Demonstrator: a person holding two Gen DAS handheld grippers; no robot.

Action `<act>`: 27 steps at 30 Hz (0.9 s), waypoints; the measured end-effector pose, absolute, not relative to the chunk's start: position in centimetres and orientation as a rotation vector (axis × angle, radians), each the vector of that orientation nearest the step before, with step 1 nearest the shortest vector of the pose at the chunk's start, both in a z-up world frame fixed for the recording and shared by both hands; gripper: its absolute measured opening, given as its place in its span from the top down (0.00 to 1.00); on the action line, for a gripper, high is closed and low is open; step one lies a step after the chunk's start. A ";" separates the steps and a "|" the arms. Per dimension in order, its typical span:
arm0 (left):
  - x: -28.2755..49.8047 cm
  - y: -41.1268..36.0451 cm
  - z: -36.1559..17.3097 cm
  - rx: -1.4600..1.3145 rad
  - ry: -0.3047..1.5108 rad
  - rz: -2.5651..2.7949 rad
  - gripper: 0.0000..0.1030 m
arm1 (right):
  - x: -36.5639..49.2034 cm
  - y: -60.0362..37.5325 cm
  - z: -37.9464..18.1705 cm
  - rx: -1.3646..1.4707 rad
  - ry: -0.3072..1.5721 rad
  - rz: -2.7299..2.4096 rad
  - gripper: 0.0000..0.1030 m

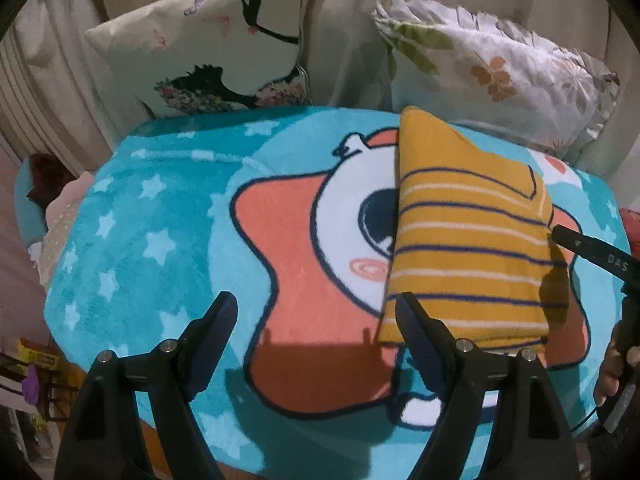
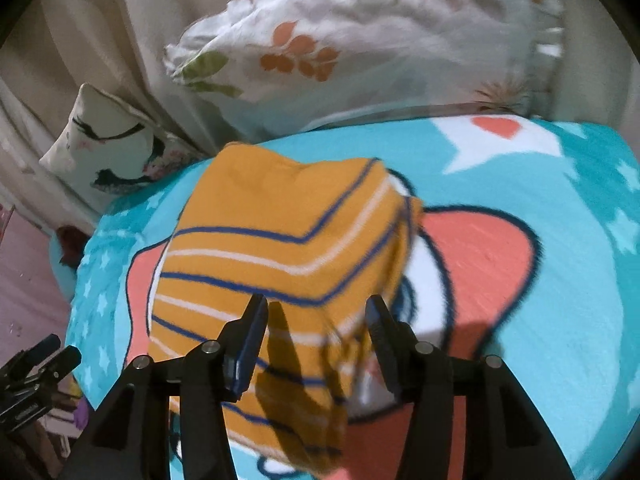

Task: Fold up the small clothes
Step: 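Lower the folded sweater onto the blanket and open both grippers, then withdraw both grippers from the folded sweater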

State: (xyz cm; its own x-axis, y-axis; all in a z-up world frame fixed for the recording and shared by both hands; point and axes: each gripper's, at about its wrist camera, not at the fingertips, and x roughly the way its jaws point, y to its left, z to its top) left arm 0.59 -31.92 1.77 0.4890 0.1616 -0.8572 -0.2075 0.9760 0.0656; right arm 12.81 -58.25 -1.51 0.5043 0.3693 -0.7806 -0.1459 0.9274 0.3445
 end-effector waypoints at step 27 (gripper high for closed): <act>-9.0 -27.4 -1.6 -0.085 1.118 0.057 0.22 | -2.9 -52.3 -2.1 0.174 1.053 0.127 0.37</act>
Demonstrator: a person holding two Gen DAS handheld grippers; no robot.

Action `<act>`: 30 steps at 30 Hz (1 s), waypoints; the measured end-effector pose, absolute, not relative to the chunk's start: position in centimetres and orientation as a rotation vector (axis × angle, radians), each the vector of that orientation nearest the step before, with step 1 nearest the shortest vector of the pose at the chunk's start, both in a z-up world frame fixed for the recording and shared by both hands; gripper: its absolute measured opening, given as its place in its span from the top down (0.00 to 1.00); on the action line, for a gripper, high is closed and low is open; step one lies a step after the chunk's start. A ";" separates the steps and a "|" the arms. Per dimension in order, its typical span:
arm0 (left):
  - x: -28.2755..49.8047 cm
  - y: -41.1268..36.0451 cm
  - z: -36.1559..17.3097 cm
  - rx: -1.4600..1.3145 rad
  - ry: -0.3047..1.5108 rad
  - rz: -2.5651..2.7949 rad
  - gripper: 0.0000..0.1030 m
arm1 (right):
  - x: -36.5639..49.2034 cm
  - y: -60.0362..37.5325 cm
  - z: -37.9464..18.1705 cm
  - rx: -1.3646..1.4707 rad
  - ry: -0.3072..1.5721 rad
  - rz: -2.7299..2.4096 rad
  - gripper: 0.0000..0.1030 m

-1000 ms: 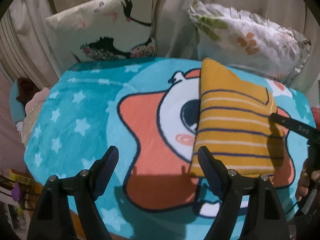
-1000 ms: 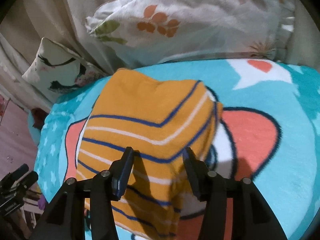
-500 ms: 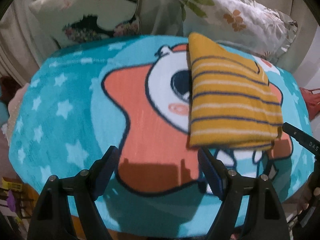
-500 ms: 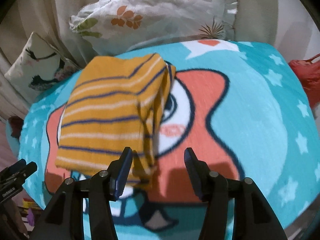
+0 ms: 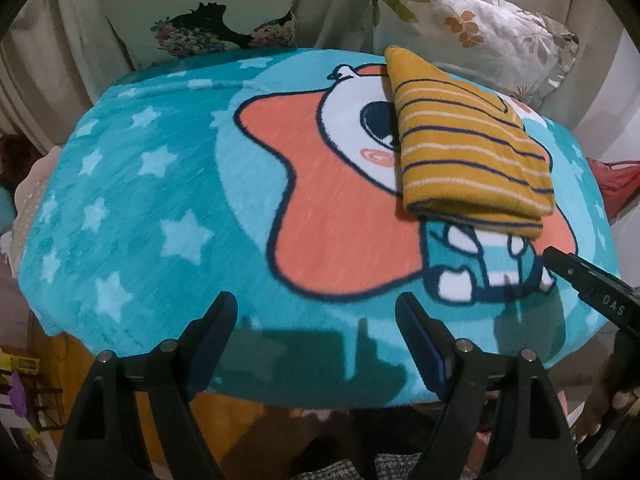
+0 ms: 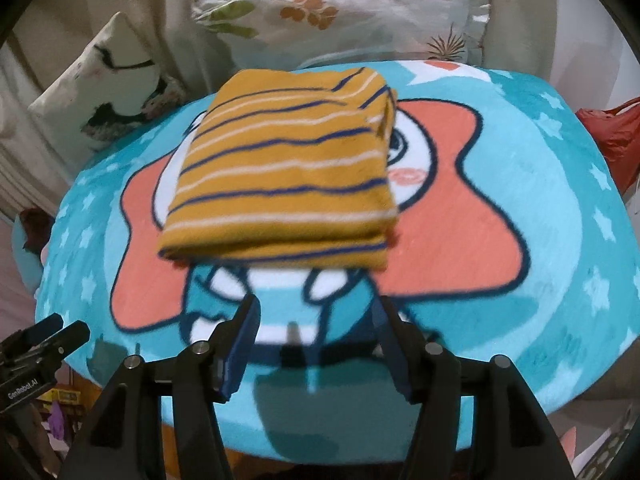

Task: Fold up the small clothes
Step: 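Withdraw both grippers from the folded sweater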

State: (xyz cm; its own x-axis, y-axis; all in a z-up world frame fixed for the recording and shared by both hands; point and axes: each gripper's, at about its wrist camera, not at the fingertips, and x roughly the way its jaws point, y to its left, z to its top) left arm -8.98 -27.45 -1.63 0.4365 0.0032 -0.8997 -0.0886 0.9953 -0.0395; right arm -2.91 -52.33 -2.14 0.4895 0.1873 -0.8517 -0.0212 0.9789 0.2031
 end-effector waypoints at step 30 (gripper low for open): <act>-12.2 -28.8 -1.0 -0.031 1.086 -0.036 0.22 | -8.7 -51.8 -2.5 0.187 1.084 0.035 0.34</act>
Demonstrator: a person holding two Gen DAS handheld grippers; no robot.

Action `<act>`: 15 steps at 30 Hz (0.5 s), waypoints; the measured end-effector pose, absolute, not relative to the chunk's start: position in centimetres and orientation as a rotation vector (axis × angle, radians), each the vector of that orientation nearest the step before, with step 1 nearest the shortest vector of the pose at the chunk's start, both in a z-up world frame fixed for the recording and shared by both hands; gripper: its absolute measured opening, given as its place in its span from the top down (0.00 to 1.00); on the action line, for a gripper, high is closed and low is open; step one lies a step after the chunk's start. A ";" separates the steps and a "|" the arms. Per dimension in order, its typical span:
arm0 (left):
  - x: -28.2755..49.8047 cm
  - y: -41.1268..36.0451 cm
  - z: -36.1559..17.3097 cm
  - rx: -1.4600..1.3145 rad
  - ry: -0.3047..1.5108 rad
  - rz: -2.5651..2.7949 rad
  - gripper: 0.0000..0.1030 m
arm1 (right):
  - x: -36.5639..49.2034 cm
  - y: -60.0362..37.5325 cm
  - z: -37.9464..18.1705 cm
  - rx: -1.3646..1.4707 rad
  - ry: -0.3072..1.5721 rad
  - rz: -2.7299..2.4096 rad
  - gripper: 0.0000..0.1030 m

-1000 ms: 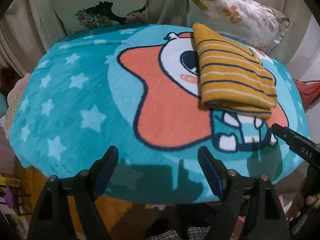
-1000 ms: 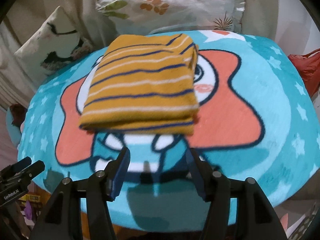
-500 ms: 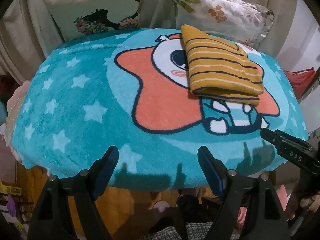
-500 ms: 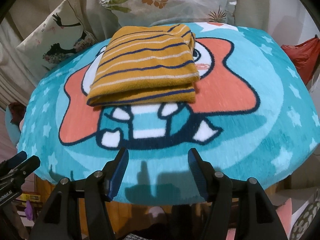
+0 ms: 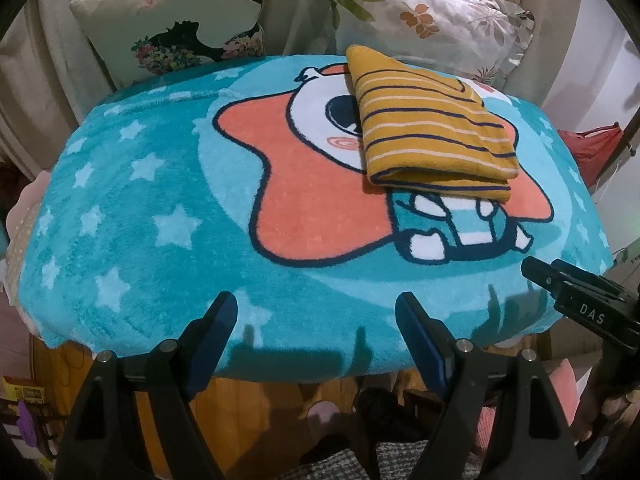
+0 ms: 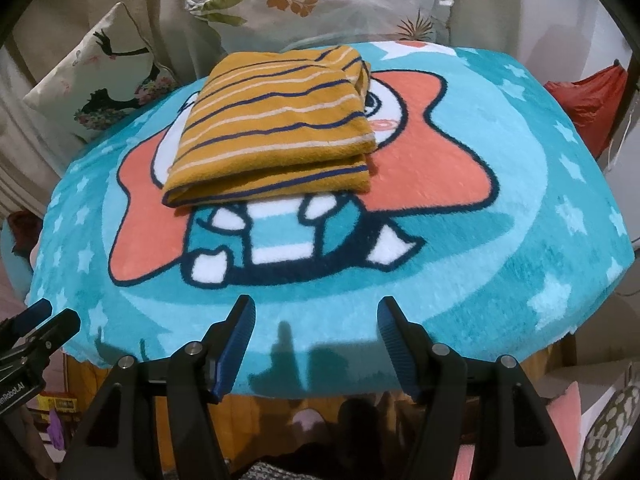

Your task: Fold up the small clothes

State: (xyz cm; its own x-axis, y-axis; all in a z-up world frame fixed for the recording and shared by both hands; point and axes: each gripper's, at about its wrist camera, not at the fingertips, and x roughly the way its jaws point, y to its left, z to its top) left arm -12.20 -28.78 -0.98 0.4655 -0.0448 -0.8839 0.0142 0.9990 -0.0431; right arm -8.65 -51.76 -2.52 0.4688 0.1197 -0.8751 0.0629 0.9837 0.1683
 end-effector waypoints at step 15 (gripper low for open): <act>-9.9 -25.8 -0.5 -0.145 1.032 0.052 0.22 | -1.7 -53.3 0.9 0.141 0.999 0.008 0.34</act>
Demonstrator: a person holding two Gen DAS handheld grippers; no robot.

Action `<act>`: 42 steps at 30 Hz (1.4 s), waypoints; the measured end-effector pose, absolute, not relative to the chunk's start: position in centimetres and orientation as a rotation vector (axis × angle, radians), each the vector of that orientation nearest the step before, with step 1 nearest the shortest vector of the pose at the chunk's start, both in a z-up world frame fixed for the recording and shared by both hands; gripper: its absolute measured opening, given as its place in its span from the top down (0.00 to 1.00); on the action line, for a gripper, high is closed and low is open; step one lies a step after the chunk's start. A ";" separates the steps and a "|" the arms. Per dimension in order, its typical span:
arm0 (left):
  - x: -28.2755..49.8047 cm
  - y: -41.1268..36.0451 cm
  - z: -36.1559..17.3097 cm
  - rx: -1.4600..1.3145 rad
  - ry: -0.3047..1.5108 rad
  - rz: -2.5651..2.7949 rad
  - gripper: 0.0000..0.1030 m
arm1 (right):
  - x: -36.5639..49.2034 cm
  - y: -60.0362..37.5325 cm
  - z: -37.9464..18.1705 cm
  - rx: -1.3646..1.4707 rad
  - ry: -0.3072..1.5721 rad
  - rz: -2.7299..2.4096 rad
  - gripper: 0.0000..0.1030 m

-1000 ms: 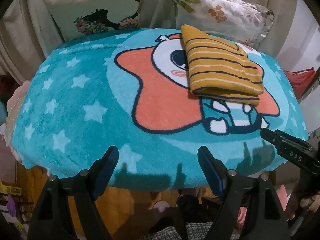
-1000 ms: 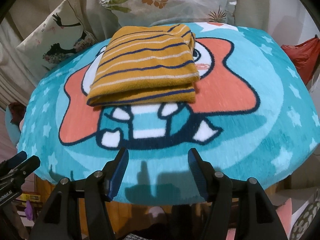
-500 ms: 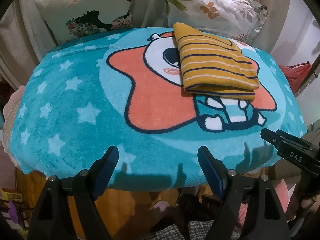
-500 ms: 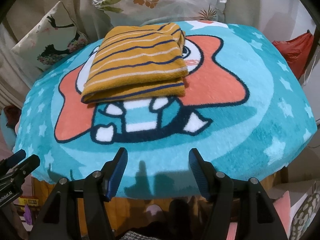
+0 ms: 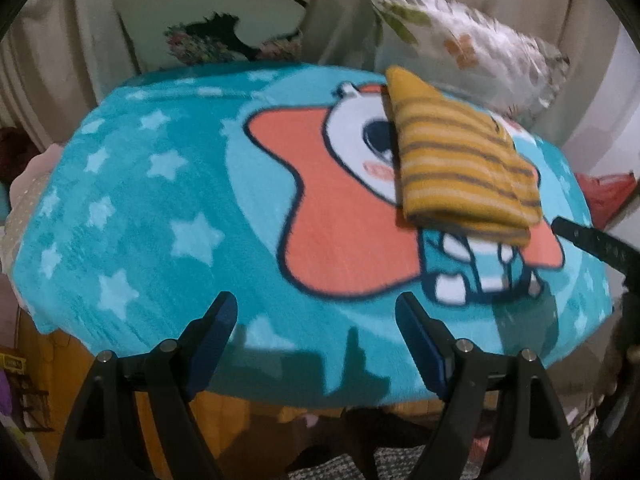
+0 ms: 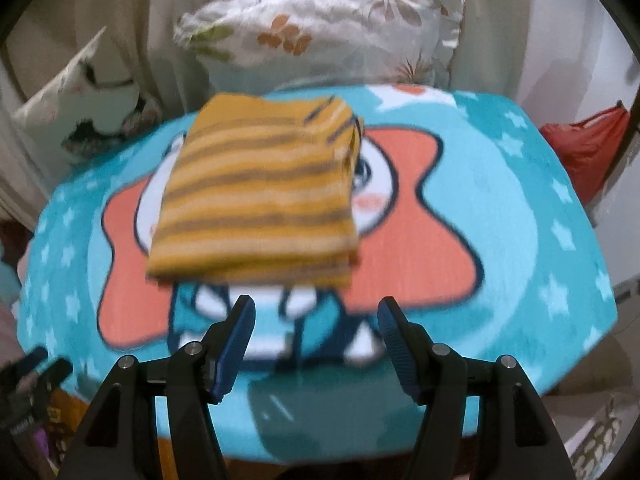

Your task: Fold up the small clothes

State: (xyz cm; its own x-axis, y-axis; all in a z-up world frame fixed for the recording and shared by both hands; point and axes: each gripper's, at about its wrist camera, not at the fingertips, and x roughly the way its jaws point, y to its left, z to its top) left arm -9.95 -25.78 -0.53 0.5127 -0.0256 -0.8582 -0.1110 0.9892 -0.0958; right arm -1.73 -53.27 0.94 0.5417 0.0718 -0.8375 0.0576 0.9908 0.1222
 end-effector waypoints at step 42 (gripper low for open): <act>0.2 -32.9 6.4 -0.103 0.841 0.259 0.01 | 16.2 -53.5 -1.0 0.166 1.065 0.340 0.49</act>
State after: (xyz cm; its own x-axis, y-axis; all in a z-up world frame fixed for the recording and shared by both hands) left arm 0.17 -32.87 6.37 0.6372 0.1857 -0.7479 -0.2666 0.9637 0.0121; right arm 16.21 -53.53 -0.99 0.4388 0.3514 -0.8271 -0.1922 0.9358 0.2956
